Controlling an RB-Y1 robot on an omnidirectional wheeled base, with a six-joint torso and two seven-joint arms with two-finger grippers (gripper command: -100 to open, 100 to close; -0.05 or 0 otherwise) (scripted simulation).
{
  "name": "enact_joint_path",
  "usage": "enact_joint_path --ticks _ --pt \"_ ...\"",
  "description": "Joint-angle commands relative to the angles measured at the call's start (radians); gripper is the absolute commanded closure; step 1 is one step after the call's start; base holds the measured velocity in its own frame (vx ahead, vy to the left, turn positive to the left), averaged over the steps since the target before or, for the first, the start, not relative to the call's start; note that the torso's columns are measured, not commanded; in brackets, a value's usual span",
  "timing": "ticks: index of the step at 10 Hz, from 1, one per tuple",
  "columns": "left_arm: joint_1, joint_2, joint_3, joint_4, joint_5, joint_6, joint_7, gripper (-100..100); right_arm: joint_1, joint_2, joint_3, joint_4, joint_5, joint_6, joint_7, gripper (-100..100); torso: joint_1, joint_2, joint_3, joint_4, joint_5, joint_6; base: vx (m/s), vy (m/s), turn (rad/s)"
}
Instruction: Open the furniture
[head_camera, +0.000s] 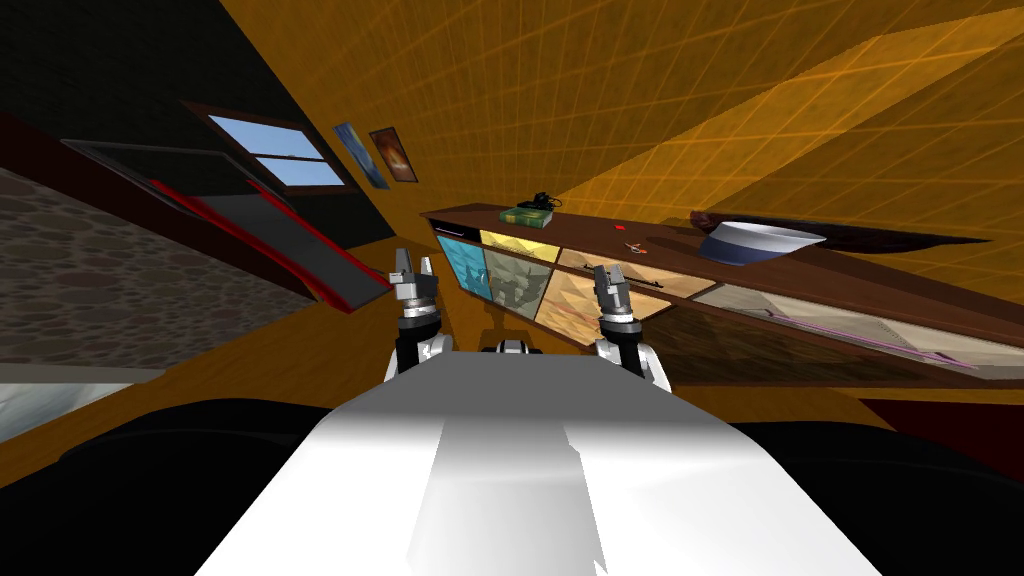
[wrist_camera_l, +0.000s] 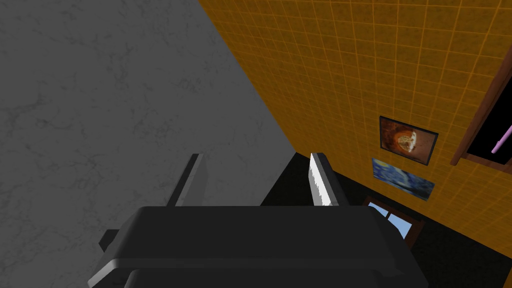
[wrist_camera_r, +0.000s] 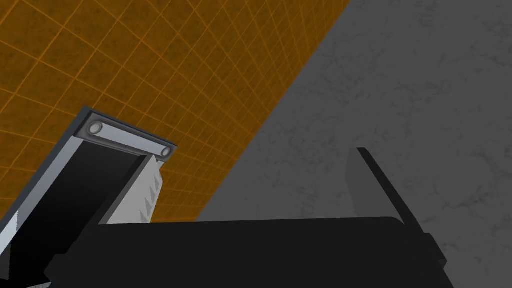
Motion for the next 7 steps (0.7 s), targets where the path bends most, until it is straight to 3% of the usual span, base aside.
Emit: enact_joint_path --ticks 1,6,7 --pt "0.0 0.0 0.0 0.0 0.0 0.0 0.0 0 -0.008 -0.003 -0.024 0.003 0.04 -0.026 0.057 -100 0.001 0.0 0.0 0.0 0.0 0.0 0.042 0.057 0.005" --pt "0.0 0.0 0.0 0.0 0.0 0.0 0.0 0 -0.028 -0.002 -0.09 0.019 0.151 -0.092 0.189 -100 0.0 0.0 0.0 0.0 0.0 0.0 0.055 0.061 0.01" --pt "0.0 0.0 0.0 0.0 0.0 0.0 0.0 0 -0.028 -0.002 -0.09 0.019 0.151 -0.092 0.196 -100 0.001 0.0 0.0 0.0 0.0 0.0 0.065 0.056 0.005"
